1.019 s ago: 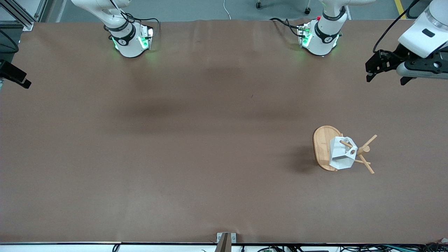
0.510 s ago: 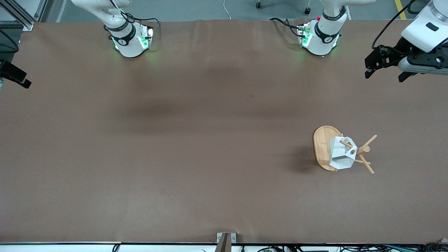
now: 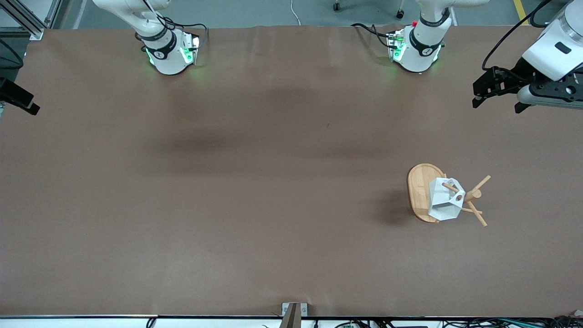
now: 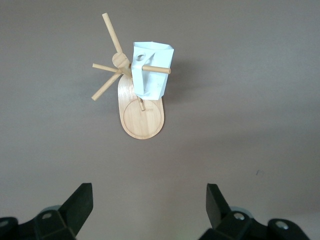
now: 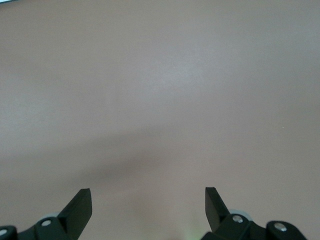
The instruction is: Hang cup on rack
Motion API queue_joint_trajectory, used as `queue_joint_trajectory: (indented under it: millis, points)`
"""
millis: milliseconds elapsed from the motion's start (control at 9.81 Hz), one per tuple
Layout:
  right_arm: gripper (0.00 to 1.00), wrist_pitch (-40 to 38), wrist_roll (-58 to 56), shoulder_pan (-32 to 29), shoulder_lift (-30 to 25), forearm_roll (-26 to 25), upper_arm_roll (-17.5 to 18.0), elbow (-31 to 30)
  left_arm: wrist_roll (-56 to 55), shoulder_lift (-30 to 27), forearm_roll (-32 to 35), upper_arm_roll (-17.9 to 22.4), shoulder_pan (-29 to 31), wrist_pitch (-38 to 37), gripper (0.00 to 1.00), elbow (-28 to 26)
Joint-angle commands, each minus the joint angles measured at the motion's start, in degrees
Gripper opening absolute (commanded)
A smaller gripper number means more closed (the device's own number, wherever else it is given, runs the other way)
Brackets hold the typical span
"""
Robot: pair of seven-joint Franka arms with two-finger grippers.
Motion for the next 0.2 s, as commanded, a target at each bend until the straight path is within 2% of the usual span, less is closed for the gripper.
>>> queue_joint_trajectory:
  millis: [0, 102]
  points:
    - [1.00, -0.5, -0.8, -1.0, 0.0, 1.1, 0.4, 0.4, -0.7, 1.2, 0.2, 0.2, -0.2, -1.8, 1.00, 0.3]
    - [1.00, -0.5, -0.8, -1.0, 0.0, 1.1, 0.4, 0.3, -1.4, 1.2, 1.7, 0.2, -0.2, -3.1, 1.00, 0.4]
